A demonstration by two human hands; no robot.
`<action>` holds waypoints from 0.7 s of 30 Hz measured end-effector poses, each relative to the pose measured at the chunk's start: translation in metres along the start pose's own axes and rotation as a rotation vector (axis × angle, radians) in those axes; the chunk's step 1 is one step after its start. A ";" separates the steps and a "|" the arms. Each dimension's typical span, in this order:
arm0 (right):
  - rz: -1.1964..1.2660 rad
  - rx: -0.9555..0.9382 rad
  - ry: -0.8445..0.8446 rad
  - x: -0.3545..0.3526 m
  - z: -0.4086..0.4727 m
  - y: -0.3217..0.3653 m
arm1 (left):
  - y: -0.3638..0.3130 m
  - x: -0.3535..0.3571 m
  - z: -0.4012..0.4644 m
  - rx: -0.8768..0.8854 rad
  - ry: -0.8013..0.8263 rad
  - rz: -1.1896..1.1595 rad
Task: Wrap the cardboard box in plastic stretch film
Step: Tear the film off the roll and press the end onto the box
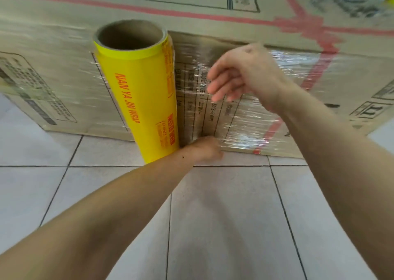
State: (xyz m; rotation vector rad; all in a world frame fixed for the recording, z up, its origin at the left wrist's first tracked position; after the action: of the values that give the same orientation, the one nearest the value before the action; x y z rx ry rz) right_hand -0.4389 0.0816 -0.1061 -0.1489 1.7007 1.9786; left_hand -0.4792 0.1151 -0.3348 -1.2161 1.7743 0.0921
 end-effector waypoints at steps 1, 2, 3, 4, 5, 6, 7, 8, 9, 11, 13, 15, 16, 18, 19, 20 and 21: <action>-0.011 0.067 0.024 0.001 -0.008 -0.014 | -0.009 -0.005 -0.003 0.074 -0.006 -0.012; -0.029 0.121 0.027 0.000 -0.013 -0.025 | -0.019 -0.014 -0.010 0.147 -0.023 -0.061; -0.055 0.152 0.009 -0.005 -0.015 -0.033 | -0.028 -0.028 -0.016 0.202 -0.061 -0.151; -0.081 0.162 -0.015 -0.011 -0.015 -0.037 | -0.032 -0.043 -0.018 0.213 -0.104 -0.281; -0.096 0.158 -0.035 -0.018 -0.014 -0.035 | -0.031 -0.056 -0.018 0.183 -0.141 -0.418; -0.092 0.149 -0.055 -0.023 -0.013 -0.031 | -0.029 -0.063 -0.018 0.129 -0.152 -0.521; -0.065 0.144 -0.084 -0.028 -0.012 -0.027 | -0.027 -0.065 -0.018 0.083 -0.140 -0.573; -0.028 0.139 -0.115 -0.033 -0.014 -0.022 | -0.027 -0.063 -0.020 0.049 -0.130 -0.588; 0.000 0.131 -0.132 -0.038 -0.018 -0.020 | -0.026 -0.058 -0.022 0.024 -0.130 -0.574; -0.044 0.117 -0.084 -0.043 -0.025 -0.015 | -0.032 -0.062 -0.034 0.071 -0.196 -0.454; -0.122 0.102 -0.030 -0.049 -0.027 -0.012 | -0.048 -0.084 -0.054 0.210 -0.292 -0.394; -0.119 0.083 -0.064 -0.058 -0.021 -0.008 | -0.058 -0.112 -0.066 0.304 -0.291 -0.575; -0.110 0.074 -0.083 -0.061 -0.017 -0.006 | -0.061 -0.121 -0.069 0.317 -0.259 -0.683; -0.092 0.078 -0.081 -0.062 -0.016 -0.005 | -0.063 -0.125 -0.070 0.300 -0.233 -0.756; -0.072 0.093 -0.073 -0.064 -0.018 -0.007 | -0.063 -0.123 -0.068 0.287 -0.234 -0.723; -0.047 0.109 -0.074 -0.067 -0.023 -0.011 | -0.062 -0.122 -0.068 0.286 -0.237 -0.683; -0.023 0.119 -0.084 -0.073 -0.028 -0.016 | -0.061 -0.123 -0.072 0.297 -0.246 -0.647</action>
State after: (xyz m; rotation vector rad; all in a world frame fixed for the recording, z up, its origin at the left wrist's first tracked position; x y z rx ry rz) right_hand -0.3763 0.0333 -0.0960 -0.0423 1.7483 1.8354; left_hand -0.4730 0.1312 -0.1808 -1.4264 1.0747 -0.3699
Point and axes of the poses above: each hand's wrist, its own z-axis towards the middle knuckle, its own x-axis out of the palm, y = z × x, the point moved 8 cm from there along z, towards the middle knuckle, and after that the axes turned 11 degrees about -x, right-handed, at the moved point
